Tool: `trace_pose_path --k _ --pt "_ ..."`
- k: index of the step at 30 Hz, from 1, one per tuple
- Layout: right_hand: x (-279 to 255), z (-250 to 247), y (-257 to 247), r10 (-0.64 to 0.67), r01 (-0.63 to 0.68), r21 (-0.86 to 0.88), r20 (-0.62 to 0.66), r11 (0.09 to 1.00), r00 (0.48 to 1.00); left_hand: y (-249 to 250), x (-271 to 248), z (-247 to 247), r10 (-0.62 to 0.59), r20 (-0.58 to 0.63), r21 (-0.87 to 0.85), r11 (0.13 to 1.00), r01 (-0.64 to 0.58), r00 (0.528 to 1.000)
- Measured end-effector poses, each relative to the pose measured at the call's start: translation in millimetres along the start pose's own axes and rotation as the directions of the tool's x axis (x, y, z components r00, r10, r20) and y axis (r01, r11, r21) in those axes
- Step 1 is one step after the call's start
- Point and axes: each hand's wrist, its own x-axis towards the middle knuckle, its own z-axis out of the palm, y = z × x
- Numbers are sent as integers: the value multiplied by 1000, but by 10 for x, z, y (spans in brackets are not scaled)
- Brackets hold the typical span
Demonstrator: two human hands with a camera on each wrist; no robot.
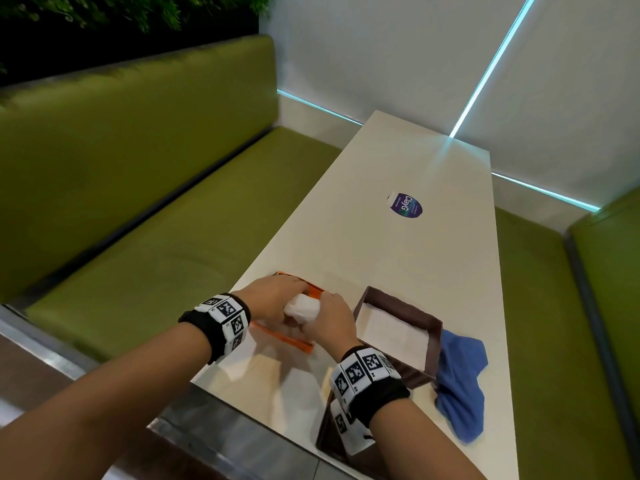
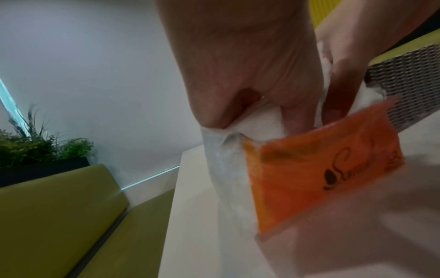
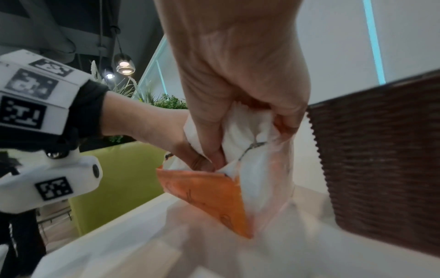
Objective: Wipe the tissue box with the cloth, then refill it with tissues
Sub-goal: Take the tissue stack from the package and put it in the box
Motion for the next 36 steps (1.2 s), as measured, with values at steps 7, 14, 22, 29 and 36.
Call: trace_pose_path --k 7,14,22,29,36 --pt "-106 -137 25 145 -116 688 16 716 989 -62 22 -256 -57 21 -153 986 60 998" --pt "-86 -143 -77 97 -63 785 4 616 995 -33 1 -369 -11 -61 -250 968 -4 998" --pt "-156 -400 -67 86 54 806 -129 589 988 -96 -11 -516 -116 -65 -289 953 93 991" --pt "-154 -647 -10 129 53 931 -106 361 986 -163 -35 -698 -206 -137 -659 749 66 969" --pt "-224 -888 69 115 -48 995 38 84 993 121 -137 -796 -284 -201 -919 387 -80 937"
